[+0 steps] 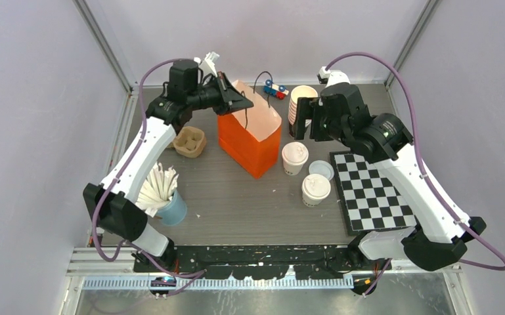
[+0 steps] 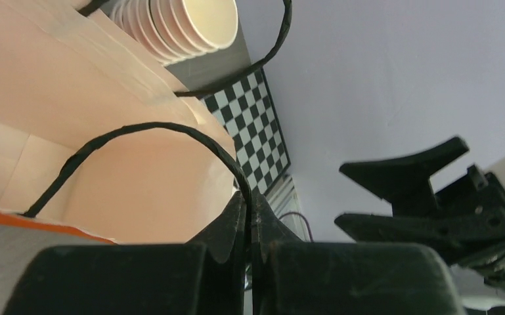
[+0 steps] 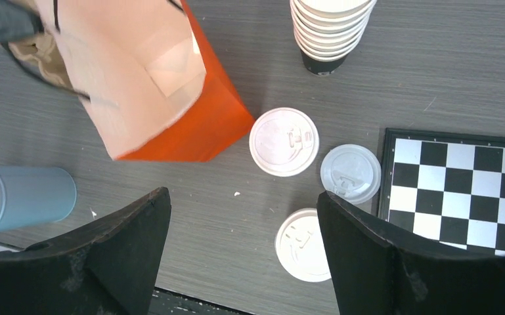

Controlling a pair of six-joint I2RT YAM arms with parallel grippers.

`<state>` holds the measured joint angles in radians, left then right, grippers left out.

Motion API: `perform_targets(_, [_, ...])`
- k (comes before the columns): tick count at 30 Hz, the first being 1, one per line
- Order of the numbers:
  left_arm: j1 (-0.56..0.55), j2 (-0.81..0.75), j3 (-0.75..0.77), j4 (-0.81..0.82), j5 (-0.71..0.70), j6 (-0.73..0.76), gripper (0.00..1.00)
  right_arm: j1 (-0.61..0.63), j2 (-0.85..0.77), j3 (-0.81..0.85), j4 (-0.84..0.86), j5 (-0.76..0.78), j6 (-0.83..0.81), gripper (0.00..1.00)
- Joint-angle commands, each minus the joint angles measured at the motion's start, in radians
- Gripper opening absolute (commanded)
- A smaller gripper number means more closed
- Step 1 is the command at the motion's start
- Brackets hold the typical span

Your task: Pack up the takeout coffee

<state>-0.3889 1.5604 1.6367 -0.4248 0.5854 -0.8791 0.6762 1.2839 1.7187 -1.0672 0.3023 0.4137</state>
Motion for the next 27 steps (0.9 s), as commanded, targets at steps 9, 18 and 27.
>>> perform_targets(9, [-0.002,-0.143,-0.134,-0.037,0.283,0.073,0.00,-0.009,0.052,0.058,0.168,-0.098,-0.085,0.86])
perform_targets(18, [-0.003,-0.187,-0.191,-0.054,0.290,0.090,0.00,-0.020,0.178,0.094,0.291,-0.245,-0.149,0.84])
perform_targets(27, [-0.004,-0.197,-0.197,-0.070,0.274,0.103,0.00,-0.023,0.328,0.111,0.376,-0.327,-0.199,0.70])
